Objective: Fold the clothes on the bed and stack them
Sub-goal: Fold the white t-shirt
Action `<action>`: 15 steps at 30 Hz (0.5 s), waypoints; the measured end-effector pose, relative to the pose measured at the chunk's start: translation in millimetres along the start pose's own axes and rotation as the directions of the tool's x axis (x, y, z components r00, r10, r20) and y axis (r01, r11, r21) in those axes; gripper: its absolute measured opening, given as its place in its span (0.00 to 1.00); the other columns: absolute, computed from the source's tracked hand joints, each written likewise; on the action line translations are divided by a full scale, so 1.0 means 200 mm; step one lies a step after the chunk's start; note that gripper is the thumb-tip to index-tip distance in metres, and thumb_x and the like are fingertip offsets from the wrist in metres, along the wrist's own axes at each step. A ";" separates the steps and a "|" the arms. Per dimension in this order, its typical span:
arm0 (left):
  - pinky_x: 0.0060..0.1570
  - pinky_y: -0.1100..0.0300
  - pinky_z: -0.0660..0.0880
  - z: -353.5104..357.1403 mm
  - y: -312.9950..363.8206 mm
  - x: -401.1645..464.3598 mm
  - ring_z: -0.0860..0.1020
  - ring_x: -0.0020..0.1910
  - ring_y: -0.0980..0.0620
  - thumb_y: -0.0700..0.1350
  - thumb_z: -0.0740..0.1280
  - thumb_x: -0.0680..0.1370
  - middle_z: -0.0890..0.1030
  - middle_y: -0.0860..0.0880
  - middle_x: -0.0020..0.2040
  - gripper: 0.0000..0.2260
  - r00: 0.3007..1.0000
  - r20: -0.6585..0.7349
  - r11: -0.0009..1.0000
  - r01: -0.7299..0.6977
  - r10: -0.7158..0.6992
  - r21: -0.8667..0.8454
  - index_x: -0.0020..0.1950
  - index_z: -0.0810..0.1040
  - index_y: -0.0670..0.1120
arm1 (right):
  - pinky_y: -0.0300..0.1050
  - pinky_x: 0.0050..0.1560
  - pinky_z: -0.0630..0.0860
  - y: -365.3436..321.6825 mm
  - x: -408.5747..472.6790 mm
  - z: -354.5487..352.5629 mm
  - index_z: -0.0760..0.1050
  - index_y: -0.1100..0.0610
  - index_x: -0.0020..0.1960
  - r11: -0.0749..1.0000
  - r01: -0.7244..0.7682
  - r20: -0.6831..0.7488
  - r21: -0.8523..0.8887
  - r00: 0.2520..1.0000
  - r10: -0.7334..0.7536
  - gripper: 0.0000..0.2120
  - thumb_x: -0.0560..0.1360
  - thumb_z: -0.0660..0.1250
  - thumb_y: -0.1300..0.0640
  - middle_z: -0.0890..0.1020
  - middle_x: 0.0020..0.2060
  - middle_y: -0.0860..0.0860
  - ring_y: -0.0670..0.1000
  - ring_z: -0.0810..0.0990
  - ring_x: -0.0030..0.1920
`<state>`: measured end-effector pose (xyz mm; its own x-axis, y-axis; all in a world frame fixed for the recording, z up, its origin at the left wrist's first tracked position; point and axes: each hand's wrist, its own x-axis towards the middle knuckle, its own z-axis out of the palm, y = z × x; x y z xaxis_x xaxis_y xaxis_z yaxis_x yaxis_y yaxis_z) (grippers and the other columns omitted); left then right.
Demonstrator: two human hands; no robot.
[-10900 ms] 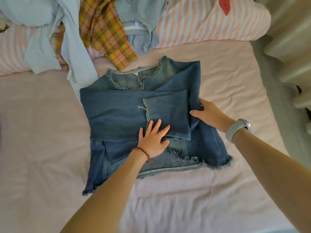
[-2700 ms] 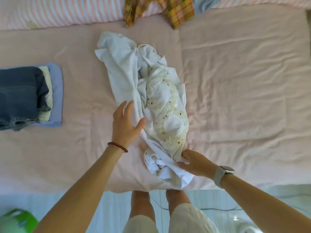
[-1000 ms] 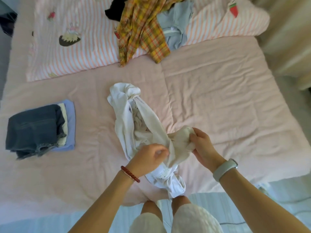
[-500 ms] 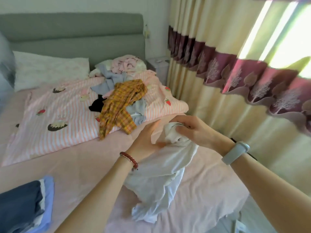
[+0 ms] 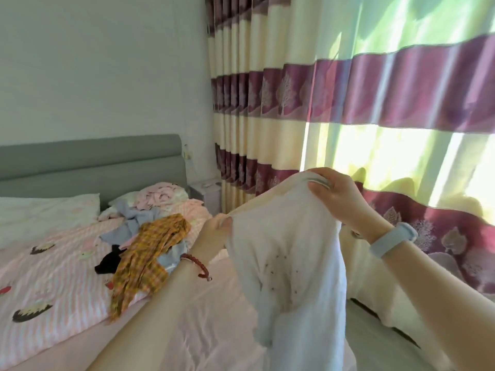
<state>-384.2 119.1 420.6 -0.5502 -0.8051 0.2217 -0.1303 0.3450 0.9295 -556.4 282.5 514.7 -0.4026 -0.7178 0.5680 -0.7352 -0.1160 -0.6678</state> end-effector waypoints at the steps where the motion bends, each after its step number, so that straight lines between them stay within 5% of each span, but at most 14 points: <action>1: 0.41 0.60 0.69 0.00 0.07 0.01 0.72 0.43 0.51 0.45 0.61 0.79 0.74 0.46 0.42 0.07 0.996 -0.055 0.996 -0.073 0.075 0.048 0.45 0.72 0.42 | 0.32 0.46 0.68 0.03 -0.01 -0.08 0.75 0.59 0.60 0.998 -0.004 -0.011 -0.066 1.000 0.003 0.12 0.77 0.61 0.65 0.77 0.48 0.48 0.47 0.74 0.50; 7: 0.30 0.62 0.61 0.03 0.40 -0.11 0.67 0.29 0.55 0.54 0.60 0.76 0.68 0.51 0.29 0.13 0.845 -0.178 0.821 -0.405 0.504 0.402 0.37 0.67 0.47 | 0.39 0.46 0.64 0.21 -0.18 -0.42 0.75 0.61 0.56 0.931 -0.002 0.078 -0.366 0.996 0.033 0.09 0.77 0.63 0.61 0.76 0.45 0.50 0.53 0.75 0.49; 11: 0.29 0.56 0.62 0.04 0.37 -0.29 0.68 0.30 0.53 0.61 0.55 0.73 0.69 0.53 0.29 0.17 0.780 -0.197 0.699 -0.380 0.594 0.606 0.38 0.68 0.47 | 0.39 0.42 0.64 0.30 -0.35 -0.44 0.77 0.61 0.55 0.913 0.043 0.130 -0.406 0.991 0.011 0.09 0.77 0.64 0.61 0.77 0.41 0.50 0.55 0.77 0.46; 15: 0.26 0.61 0.58 0.06 0.28 -0.49 0.65 0.24 0.56 0.60 0.56 0.74 0.61 0.56 0.25 0.12 0.803 -0.176 0.711 -0.374 0.570 0.595 0.34 0.62 0.56 | 0.47 0.42 0.70 0.41 -0.51 -0.36 0.79 0.57 0.50 0.934 -0.064 -0.216 -0.352 0.976 -0.015 0.06 0.75 0.68 0.57 0.82 0.38 0.51 0.59 0.80 0.42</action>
<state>-346.5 223.5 447.6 -0.3707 -0.5347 0.7593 -0.3777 0.8338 0.4028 -614.9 396.2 436.5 -0.5001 -0.5509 0.6682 -0.8528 0.1795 -0.4903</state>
